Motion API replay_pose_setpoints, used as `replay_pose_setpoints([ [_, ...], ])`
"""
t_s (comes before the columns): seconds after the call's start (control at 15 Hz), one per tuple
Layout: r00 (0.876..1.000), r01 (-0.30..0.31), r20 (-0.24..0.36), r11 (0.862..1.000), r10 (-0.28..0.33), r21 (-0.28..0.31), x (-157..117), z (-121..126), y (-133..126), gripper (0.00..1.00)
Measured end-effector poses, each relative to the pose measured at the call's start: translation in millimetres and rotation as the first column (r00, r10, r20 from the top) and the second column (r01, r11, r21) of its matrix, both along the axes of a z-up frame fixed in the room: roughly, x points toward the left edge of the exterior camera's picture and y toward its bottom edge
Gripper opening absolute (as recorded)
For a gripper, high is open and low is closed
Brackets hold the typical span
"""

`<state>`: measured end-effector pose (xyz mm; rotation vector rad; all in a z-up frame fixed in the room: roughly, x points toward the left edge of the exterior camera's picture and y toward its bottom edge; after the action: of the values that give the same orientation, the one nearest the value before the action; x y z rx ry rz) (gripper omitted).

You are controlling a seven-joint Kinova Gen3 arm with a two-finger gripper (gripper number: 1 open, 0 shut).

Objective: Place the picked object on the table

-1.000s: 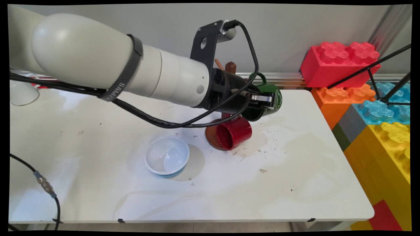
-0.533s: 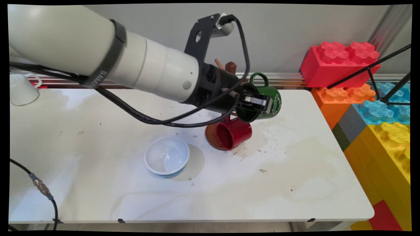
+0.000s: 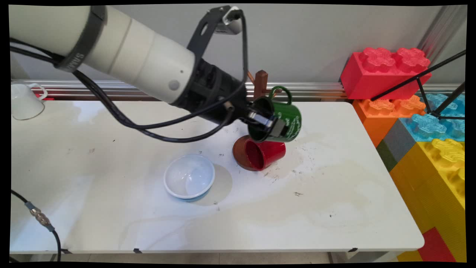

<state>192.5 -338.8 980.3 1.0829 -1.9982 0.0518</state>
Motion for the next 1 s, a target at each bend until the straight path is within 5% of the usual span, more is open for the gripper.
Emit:
replay_pose_setpoints([
  [0.4,0.986,0.097,0.131,0.995,-0.100,0.034,28,28,2,0.00],
  [0.87,0.945,0.194,0.252,0.978,-0.207,0.075,38,61,3,0.00],
  [1.0,0.924,0.219,0.301,0.971,-0.237,0.091,39,70,2,0.00],
])
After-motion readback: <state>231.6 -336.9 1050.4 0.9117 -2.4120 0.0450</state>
